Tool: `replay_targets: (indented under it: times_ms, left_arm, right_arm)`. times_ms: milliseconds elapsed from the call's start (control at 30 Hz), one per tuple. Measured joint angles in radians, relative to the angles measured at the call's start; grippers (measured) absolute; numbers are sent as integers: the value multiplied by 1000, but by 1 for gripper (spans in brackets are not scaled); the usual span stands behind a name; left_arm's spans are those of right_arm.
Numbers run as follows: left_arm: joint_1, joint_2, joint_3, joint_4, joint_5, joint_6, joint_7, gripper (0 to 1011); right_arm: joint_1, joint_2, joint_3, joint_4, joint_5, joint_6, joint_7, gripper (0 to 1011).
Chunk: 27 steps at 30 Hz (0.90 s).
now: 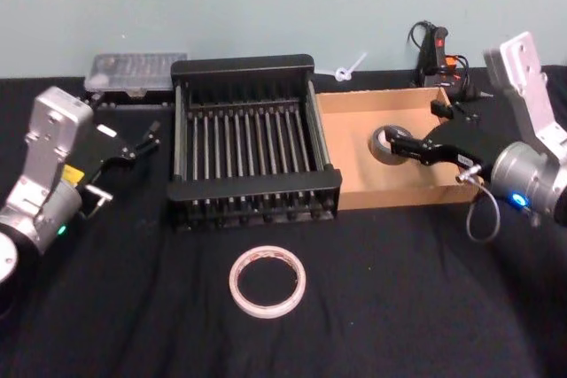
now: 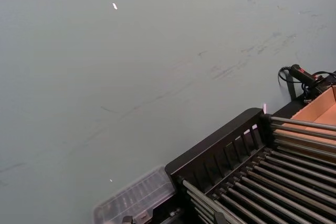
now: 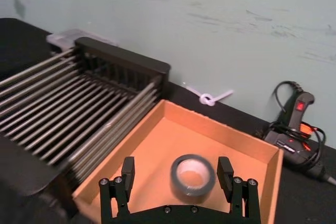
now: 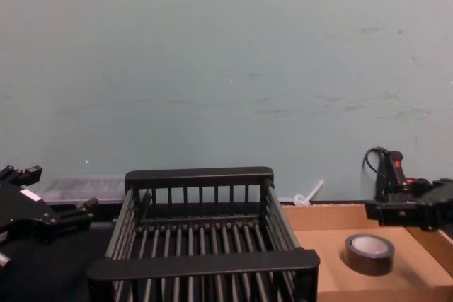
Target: Pick up the white tape and place it into the black box , Pick up the silver tape and place it into the brown box.
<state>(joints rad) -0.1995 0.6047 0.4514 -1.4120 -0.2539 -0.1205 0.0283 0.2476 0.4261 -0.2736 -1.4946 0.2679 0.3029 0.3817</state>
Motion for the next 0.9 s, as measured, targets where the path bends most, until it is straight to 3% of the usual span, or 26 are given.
replay_targets:
  times_ms: [133, 400, 700, 900]
  left_arm:
    - [0, 0, 0, 0, 0, 0, 0, 1002]
    - [0, 0, 0, 0, 0, 0, 0, 1001]
    - [0, 0, 0, 0, 0, 0, 0, 1001]
    - [0, 0, 0, 0, 0, 0, 0, 1001]
  right_arm:
    - [-64, 37, 7, -59, 18, -31, 17, 1002]
    - [-161, 90, -2, -99, 38, -119, 54, 1002]
    - [-203, 113, -43, -97, 42, -181, 88, 1002]
    - [-195, 112, -84, -81, 39, -190, 107, 1002]
